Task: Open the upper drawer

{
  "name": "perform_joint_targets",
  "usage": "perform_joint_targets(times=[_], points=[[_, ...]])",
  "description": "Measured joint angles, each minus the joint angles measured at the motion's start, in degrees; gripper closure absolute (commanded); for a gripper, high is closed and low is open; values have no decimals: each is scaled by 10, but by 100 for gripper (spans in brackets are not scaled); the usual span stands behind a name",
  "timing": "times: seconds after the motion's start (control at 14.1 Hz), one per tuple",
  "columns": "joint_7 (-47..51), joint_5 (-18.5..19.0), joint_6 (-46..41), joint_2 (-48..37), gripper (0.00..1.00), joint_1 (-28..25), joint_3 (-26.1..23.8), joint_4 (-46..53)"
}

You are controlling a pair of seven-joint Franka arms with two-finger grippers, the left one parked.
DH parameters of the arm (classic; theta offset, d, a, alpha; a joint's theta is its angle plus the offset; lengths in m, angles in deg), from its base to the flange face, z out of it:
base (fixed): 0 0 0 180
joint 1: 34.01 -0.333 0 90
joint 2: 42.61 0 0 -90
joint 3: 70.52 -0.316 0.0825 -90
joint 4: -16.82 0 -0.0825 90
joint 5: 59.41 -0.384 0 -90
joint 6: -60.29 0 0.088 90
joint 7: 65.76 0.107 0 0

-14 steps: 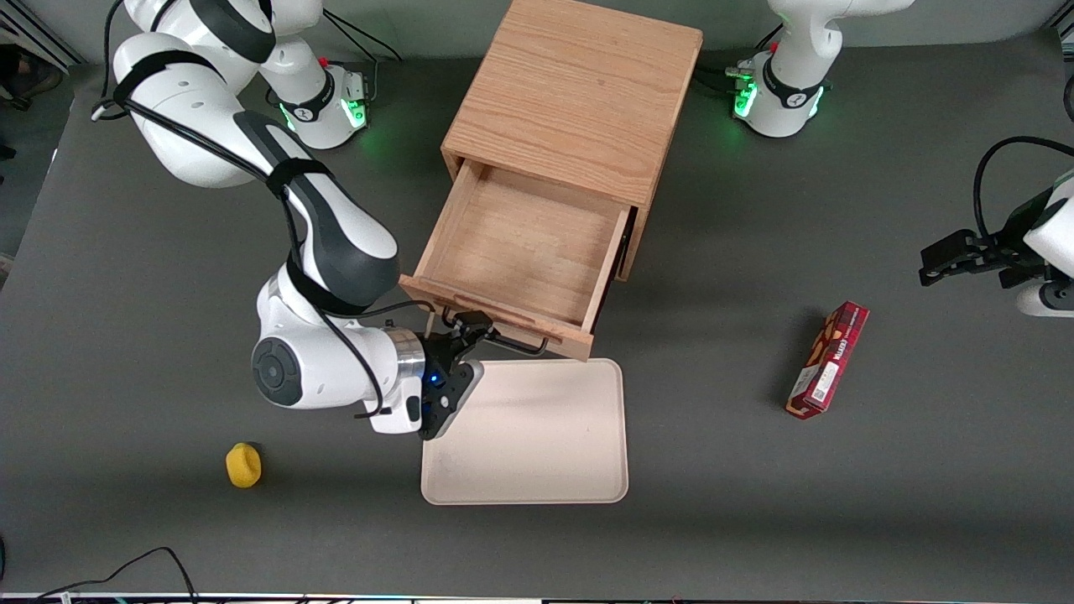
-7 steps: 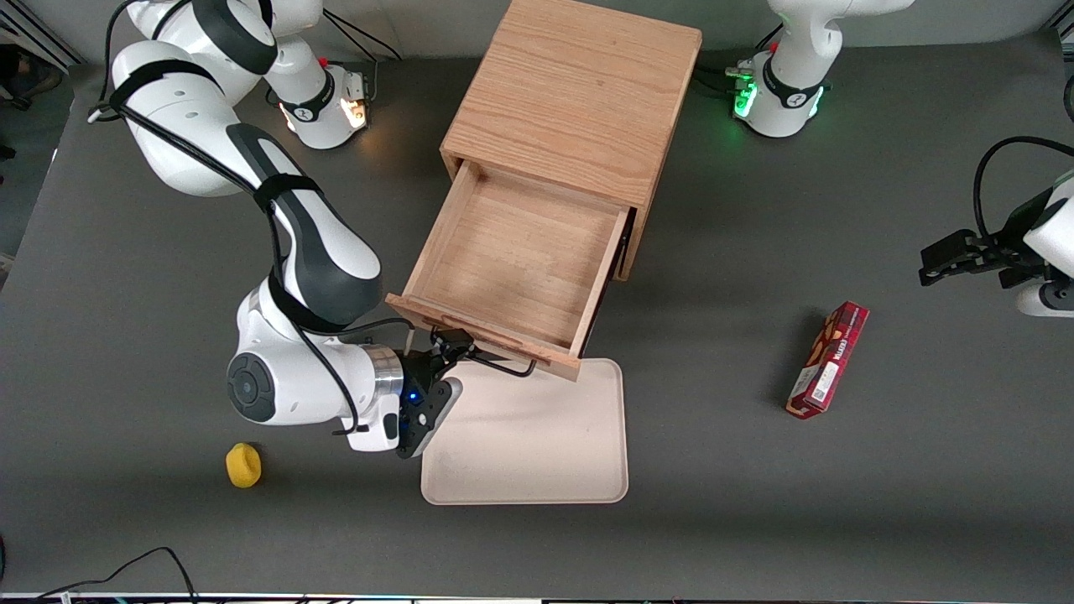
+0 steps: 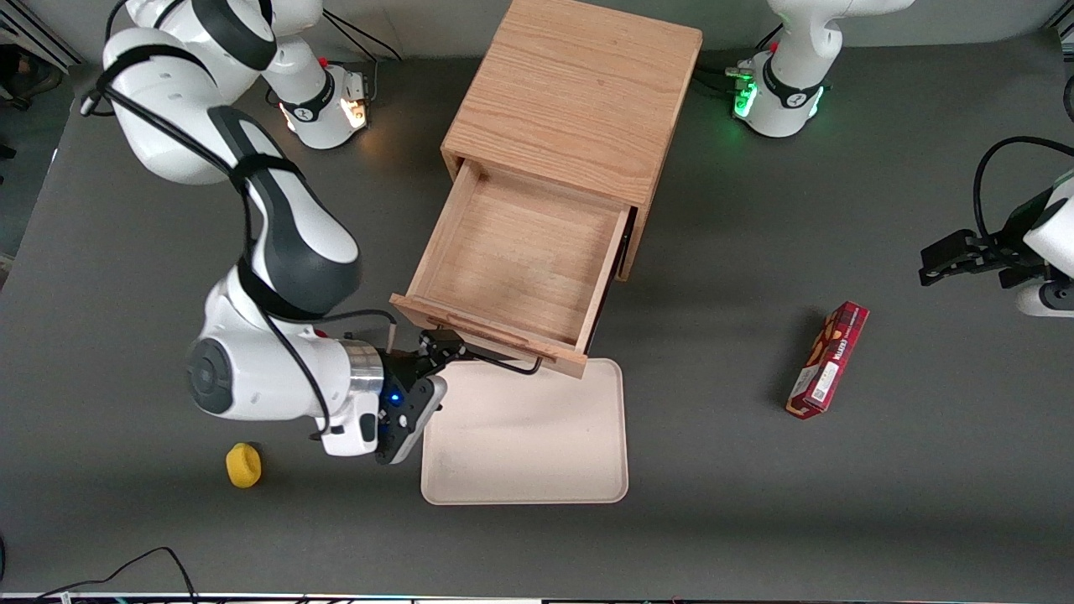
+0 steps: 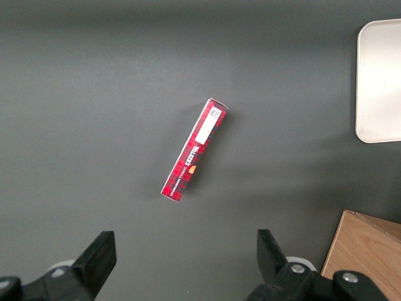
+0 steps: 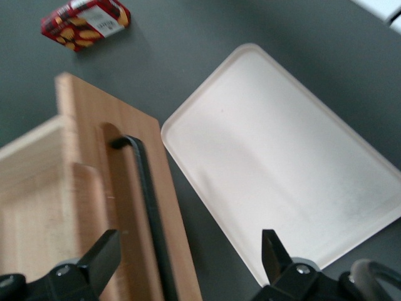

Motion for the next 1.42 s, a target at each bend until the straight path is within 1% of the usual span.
perform_joint_targets(times=[0.14, 0.35, 0.42, 0.57, 0.85, 0.92, 1.06, 1.27, 1.42], points=[[28, 7, -47, -57, 0, -2, 7, 4], [142, 19, -142, -155, 0, -6, 42, -9], [174, 22, -181, -185, 0, -7, 57, -17], [241, 25, -248, -249, 0, -9, 103, -33], [334, 28, -396, -374, 0, -3, 168, -67], [344, 36, -407, -405, 0, -2, 184, -93], [354, 48, -392, -464, 0, 0, 225, -178], [355, 58, -295, -561, 0, 2, 298, -360], [355, 71, -244, -623, 0, 3, 327, -461]])
